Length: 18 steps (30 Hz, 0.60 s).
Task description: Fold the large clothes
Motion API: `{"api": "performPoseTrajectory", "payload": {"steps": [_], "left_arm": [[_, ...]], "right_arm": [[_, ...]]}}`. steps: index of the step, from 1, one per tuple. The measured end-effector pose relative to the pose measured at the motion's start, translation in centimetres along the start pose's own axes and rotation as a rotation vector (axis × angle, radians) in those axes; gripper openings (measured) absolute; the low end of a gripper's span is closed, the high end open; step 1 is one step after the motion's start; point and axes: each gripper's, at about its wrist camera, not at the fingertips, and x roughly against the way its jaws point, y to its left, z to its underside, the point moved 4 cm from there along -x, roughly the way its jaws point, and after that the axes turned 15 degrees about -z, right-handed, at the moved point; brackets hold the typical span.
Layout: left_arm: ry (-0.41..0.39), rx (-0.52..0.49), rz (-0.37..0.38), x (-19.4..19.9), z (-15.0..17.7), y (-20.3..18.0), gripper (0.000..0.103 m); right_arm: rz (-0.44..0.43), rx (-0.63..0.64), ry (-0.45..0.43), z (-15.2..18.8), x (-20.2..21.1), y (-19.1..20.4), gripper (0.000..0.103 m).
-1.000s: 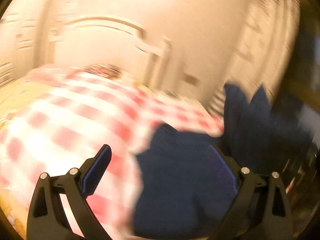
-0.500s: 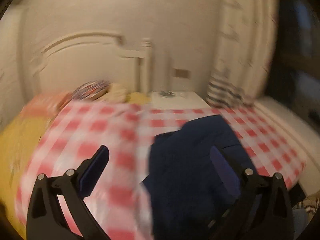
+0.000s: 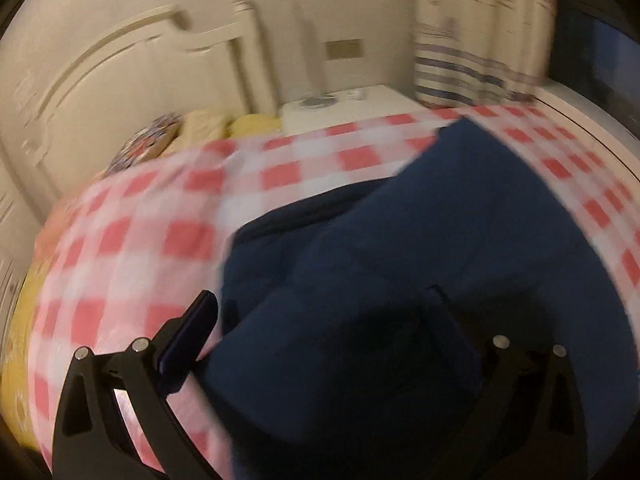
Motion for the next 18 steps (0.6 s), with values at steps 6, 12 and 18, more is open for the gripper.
{"api": "performPoseTrajectory", "payload": {"steps": [6, 12, 18], "left_arm": [[-0.025, 0.082, -0.045, -0.4, 1.8, 2.1, 0.101], [-0.029, 0.093, -0.039, -0.6, 1.8, 2.1, 0.101], [-0.027, 0.114, -0.029, -0.6, 2.0, 2.4, 0.101]], "right_arm": [[0.118, -0.312, -0.266, 2.6, 10.1, -10.1, 0.077], [0.268, -0.583, -0.299, 6.2, 12.3, -24.3, 0.054], [0.227, -0.654, -0.141, 5.7, 3.3, -31.4, 0.041]]}}
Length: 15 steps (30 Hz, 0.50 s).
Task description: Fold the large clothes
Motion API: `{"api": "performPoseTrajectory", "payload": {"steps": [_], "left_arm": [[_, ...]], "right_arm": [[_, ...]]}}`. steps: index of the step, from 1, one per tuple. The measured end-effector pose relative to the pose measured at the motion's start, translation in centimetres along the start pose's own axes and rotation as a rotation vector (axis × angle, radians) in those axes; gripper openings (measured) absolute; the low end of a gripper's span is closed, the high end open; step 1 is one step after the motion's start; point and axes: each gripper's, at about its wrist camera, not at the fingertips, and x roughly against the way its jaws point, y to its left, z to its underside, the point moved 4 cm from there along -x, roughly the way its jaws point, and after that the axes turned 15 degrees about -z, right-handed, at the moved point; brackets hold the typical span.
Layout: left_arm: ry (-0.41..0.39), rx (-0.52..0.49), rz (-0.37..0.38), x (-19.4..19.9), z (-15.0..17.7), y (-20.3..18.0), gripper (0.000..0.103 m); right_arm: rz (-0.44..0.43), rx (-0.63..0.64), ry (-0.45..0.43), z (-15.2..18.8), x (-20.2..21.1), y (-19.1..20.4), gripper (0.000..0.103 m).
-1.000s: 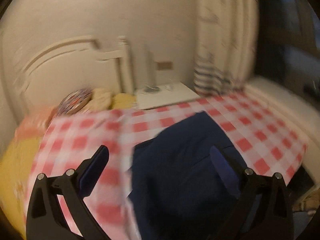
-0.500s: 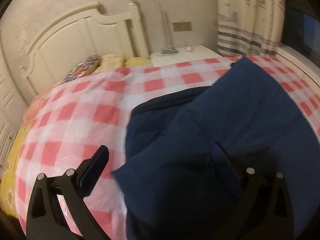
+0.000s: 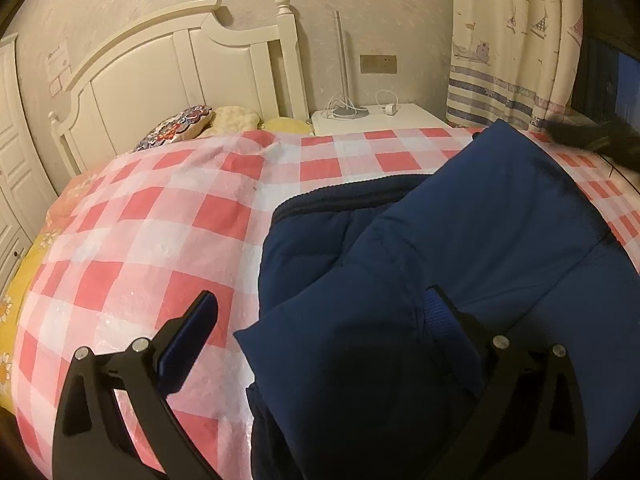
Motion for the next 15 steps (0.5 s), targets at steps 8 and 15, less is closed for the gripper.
{"api": "performPoseTrajectory", "payload": {"steps": [8, 15], "left_arm": [[0.039, 0.01, -0.112, 1.1, -1.1, 1.9, 0.101], [-0.025, 0.032, -0.004, 8.7, -2.5, 0.1, 0.101]], "right_arm": [[0.135, 0.174, 0.317, 1.5, -8.0, 0.9, 0.042], [0.124, 0.143, 0.322, 1.6, -8.0, 0.9, 0.042]]}}
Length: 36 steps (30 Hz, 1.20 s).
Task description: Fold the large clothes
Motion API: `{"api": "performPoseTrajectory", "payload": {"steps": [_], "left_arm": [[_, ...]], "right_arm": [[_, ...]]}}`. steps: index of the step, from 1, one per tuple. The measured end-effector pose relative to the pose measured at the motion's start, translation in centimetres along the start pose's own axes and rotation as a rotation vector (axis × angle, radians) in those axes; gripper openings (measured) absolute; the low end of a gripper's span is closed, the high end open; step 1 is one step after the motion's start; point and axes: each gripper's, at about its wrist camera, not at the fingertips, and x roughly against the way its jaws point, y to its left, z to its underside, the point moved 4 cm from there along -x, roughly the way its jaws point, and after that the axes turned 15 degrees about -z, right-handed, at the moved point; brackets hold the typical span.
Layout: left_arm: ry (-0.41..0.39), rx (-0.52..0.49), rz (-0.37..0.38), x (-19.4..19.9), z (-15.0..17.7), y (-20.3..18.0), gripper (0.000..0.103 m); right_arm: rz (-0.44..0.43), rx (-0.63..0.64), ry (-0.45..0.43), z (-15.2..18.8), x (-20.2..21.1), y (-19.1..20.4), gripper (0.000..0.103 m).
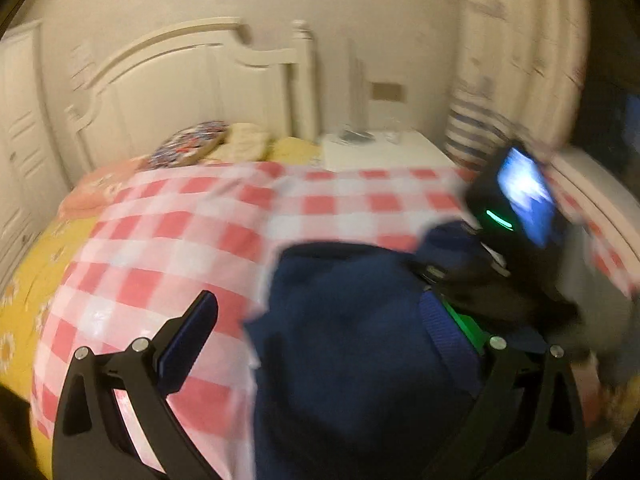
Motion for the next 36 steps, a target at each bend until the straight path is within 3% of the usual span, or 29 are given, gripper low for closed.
{"api": "performPoseTrajectory", "payload": {"steps": [2, 4, 7, 10, 13, 16, 18, 21, 23, 26, 30, 32, 36], "left_arm": [[0.003, -0.109, -0.073, -0.3, 1.9, -2.1, 0.101], [0.023, -0.15, -0.116, -1.9, 3.7, -2.9, 0.101], [0.03, -0.064, -0.085, -3.6, 4.6, -1.4, 0.101], [0.017, -0.078, -0.099, -3.6, 4.9, -1.6, 0.101], [-0.02, -0.092, -0.137, -3.1, 5.2, -2.0, 0.101], [-0.005, -0.052, -0.092, -3.6, 5.3, -1.3, 0.101], [0.004, -0.023, -0.065, -3.8, 5.5, -0.9, 0.101], [0.001, -0.008, -0.065, -3.9, 5.7, -0.8, 0.101], [0.027, -0.013, -0.09, -3.9, 5.7, -0.6, 0.101], [0.047, -0.008, -0.1, -1.7, 6.0, 0.1, 0.101], [0.008, -0.039, -0.069, 2.1, 8.4, 0.2, 0.101], [0.011, -0.035, -0.057, 1.7, 9.8, 0.0, 0.101], [0.052, 0.039, 0.046, 0.2, 10.8, 0.4, 0.101]], "right_arm": [[-0.015, -0.007, 0.018, -0.1, -0.1, -0.2, 0.043], [-0.037, -0.022, 0.03, -0.2, 0.0, -0.3, 0.043], [-0.049, -0.032, 0.042, -0.3, 0.1, -0.4, 0.045], [-0.02, -0.03, 0.087, -0.9, 1.1, 0.0, 0.045], [-0.019, -0.026, 0.033, -1.2, 4.1, 0.9, 0.046], [-0.081, -0.044, -0.085, -0.2, 8.9, 2.2, 0.049], [-0.083, -0.042, -0.094, 1.1, 9.9, 2.5, 0.052], [-0.092, -0.063, 0.0, 3.6, 7.0, 2.3, 0.053], [-0.123, -0.062, 0.002, 4.7, 4.6, 2.3, 0.054], [-0.126, -0.071, 0.029, 4.4, 4.3, 2.1, 0.054], [-0.115, -0.054, 0.056, 4.3, 4.1, 2.3, 0.054], [-0.099, -0.051, 0.079, 4.2, 4.0, 2.5, 0.054], [-0.031, -0.005, 0.148, 2.7, 4.9, 3.2, 0.054]]}}
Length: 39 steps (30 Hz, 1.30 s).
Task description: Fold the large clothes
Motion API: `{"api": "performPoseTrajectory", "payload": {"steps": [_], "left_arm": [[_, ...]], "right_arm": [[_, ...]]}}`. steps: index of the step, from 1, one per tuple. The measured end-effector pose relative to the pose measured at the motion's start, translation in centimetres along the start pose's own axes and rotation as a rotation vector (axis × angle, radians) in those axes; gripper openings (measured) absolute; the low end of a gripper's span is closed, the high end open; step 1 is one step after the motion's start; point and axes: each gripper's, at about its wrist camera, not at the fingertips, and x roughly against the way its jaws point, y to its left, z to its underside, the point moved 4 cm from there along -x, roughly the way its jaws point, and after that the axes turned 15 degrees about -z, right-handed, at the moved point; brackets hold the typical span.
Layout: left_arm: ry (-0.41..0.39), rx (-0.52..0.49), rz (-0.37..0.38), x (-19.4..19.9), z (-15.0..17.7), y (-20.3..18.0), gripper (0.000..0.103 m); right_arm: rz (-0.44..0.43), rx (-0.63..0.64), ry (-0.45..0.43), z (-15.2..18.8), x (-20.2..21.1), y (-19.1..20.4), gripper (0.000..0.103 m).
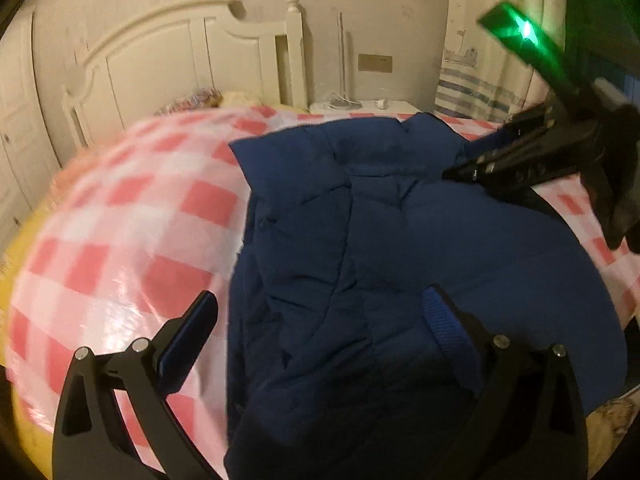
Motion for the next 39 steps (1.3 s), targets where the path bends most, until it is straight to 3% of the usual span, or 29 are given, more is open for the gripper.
{"api": "performPoseTrajectory", "payload": {"steps": [5, 9, 10, 14, 19, 22, 25, 26, 28, 30, 31, 35, 39], "left_arm": [[-0.015, 0.003, 0.011, 0.0, 0.4, -0.1, 0.101], [-0.011, 0.02, 0.024, -0.5, 0.5, 0.2, 0.101], [-0.012, 0.024, 0.013, -0.6, 0.5, 0.4, 0.101], [0.004, 0.044, 0.056, -1.2, 0.7, 0.7, 0.101], [-0.003, 0.055, 0.062, -1.2, 0.8, 0.8, 0.101], [0.006, 0.069, 0.068, -1.4, 1.0, 1.2, 0.101], [0.03, 0.092, 0.11, -1.8, 1.2, 1.7, 0.101], [0.047, 0.112, 0.139, -1.9, 1.2, 2.0, 0.101], [0.086, 0.147, 0.209, -2.1, 1.2, 2.9, 0.101], [0.13, 0.199, 0.27, -2.2, 1.3, 4.4, 0.101], [0.142, 0.223, 0.279, -2.3, 1.2, 5.1, 0.101], [0.166, 0.246, 0.264, -3.0, 0.2, 6.7, 0.101], [0.221, 0.15, 0.238, -4.1, -0.5, 5.7, 0.101]], "right_arm": [[-0.034, 0.069, -0.076, -4.0, 1.1, 3.4, 0.054], [-0.016, 0.166, 0.024, -5.9, -4.0, 6.8, 0.054], [0.028, 0.181, 0.07, -6.0, -5.8, 7.2, 0.054], [0.045, 0.202, 0.137, -6.7, -5.9, 7.6, 0.054], [-0.048, 0.163, 0.019, -8.4, -3.5, 8.5, 0.054], [0.017, 0.211, 0.096, -7.7, -7.0, 9.5, 0.054], [-0.037, 0.167, 0.073, -7.6, -6.6, 8.9, 0.054], [-0.103, 0.13, 0.045, -7.3, -5.3, 8.4, 0.054], [-0.184, 0.086, -0.028, -6.1, -2.5, 7.7, 0.064], [-0.199, 0.047, -0.157, -3.1, 1.9, 6.4, 0.099], [-0.208, 0.012, -0.22, -1.1, 3.9, 5.4, 0.099], [-0.284, -0.179, -0.306, 6.2, 7.5, 1.3, 0.099], [-0.464, -0.348, -0.287, 11.6, 6.4, -0.6, 0.099]]}}
